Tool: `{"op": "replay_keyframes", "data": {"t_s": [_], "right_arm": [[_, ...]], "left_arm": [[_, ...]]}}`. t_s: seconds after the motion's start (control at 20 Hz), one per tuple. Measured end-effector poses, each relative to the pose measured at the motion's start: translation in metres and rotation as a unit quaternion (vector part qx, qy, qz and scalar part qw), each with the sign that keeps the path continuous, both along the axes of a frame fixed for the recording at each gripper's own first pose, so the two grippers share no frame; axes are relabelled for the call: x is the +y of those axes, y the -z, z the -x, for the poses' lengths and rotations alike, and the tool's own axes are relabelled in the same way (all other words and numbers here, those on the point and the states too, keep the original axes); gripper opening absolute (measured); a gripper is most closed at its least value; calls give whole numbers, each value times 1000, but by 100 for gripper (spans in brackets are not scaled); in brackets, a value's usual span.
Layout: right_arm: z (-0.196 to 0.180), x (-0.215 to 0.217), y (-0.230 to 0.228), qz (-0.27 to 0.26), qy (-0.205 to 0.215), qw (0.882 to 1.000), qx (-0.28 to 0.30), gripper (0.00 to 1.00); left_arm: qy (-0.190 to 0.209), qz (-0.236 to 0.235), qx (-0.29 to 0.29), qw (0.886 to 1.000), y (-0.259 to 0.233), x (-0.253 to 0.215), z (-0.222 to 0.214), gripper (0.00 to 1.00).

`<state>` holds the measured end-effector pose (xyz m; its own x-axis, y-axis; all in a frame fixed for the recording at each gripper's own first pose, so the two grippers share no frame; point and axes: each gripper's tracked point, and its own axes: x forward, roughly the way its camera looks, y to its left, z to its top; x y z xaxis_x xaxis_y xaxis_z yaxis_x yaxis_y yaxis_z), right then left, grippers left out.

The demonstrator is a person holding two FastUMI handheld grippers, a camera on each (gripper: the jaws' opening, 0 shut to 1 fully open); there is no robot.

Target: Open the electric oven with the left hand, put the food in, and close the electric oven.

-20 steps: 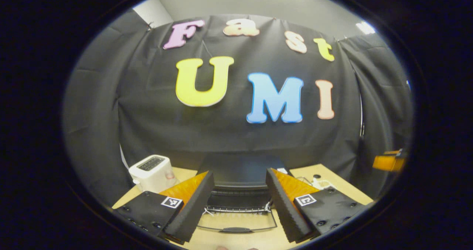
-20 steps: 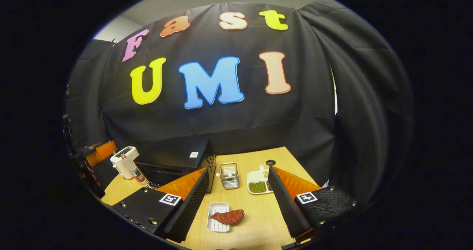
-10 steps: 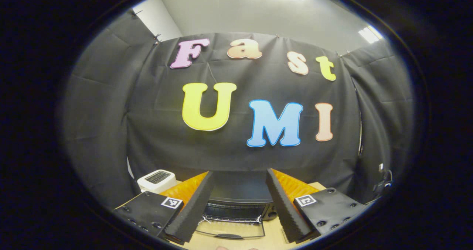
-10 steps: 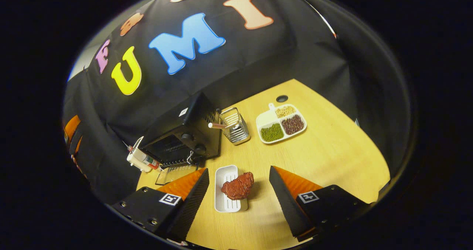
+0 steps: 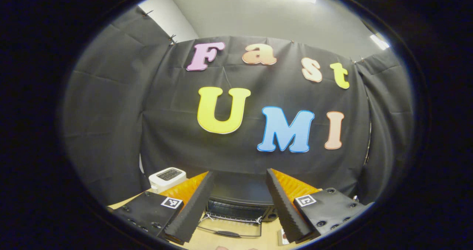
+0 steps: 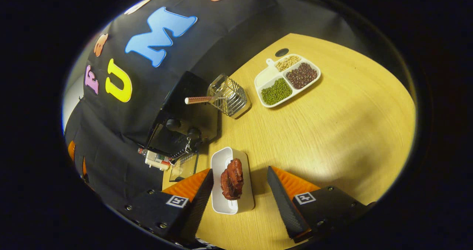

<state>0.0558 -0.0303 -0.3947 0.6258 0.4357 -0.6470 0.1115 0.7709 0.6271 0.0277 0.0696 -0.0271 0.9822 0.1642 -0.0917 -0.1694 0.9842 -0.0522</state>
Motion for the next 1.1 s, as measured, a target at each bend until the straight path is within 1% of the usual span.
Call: {"op": "replay_keyframes", "data": {"t_s": [0.05, 0.1, 0.15, 0.2, 0.25, 0.3, 0.35, 0.4, 0.45, 0.5, 0.55, 0.6, 0.65, 0.75, 0.8, 0.85, 0.95, 1.1], "right_arm": [[4, 1, 3, -14, 0, 1000, 7, 84], [-1, 3, 3, -32, 5, 999, 10, 76], [-1, 4, 3, -49, 11, 999, 17, 51], [-6, 7, 3, -67, 18, 997, 23, 47], [-6, 8, 4, -81, 28, 996, 33, 39], [-7, 10, -1, -103, 25, 994, 37, 26], [-3, 14, -6, -120, 19, 992, 37, 26], [-9, 14, -3, -126, 22, 991, 33, 12], [-8, 14, -4, -126, 21, 991, 32, 14], [-9, 18, -4, -128, 19, 991, 30, 14], [-9, 19, -9, -133, 18, 991, 28, 14], [-10, 19, -13, -133, 19, 991, 26, 14], [-8, 18, -18, -137, 20, 990, 21, 14], [-9, 20, -37, -148, 21, 989, 5, 14], [-9, 22, -49, -156, 24, 987, -3, 14], [-9, 25, -63, -168, 27, 985, -14, 14], [-7, 31, -93, -193, 38, 980, -35, 14], [1, 46, -130, -214, 54, 973, -65, 14]], "left_arm": [[-5, -5, 3, 1000, 0, 2, 3, 92], [-9, -9, 5, 1000, 1, 3, 6, 95], [-13, -11, 7, 1000, 2, 2, 10, 99], [-16, -11, 9, 1000, 2, 2, 13, 99], [-21, -10, 11, 1000, 3, 4, 15, 99], [-25, -9, 12, 1000, 3, 5, 17, 99], [-28, -9, 14, 999, 5, 5, 20, 92], [-32, -9, 16, 999, 5, 5, 22, 92], [-35, -10, 17, 999, 5, 6, 23, 92], [-37, -10, 17, 999, 4, 6, 24, 99], [-38, -9, 14, 999, 2, 5, 26, 99], [-35, -8, 12, 999, 0, 5, 27, 95], [-31, -8, 11, 999, 0, 3, 26, 95], [-21, -10, 10, 1000, 0, 6, 23, 92], [-15, -10, 9, 1000, -1, 8, 19, 91], [-6, -10, 7, 1000, -2, 9, 14, 99], [20, -8, 2, 1000, -6, 8, 7, 99], [53, -20, -12, 998, -15, 15, -6, 99]]}}
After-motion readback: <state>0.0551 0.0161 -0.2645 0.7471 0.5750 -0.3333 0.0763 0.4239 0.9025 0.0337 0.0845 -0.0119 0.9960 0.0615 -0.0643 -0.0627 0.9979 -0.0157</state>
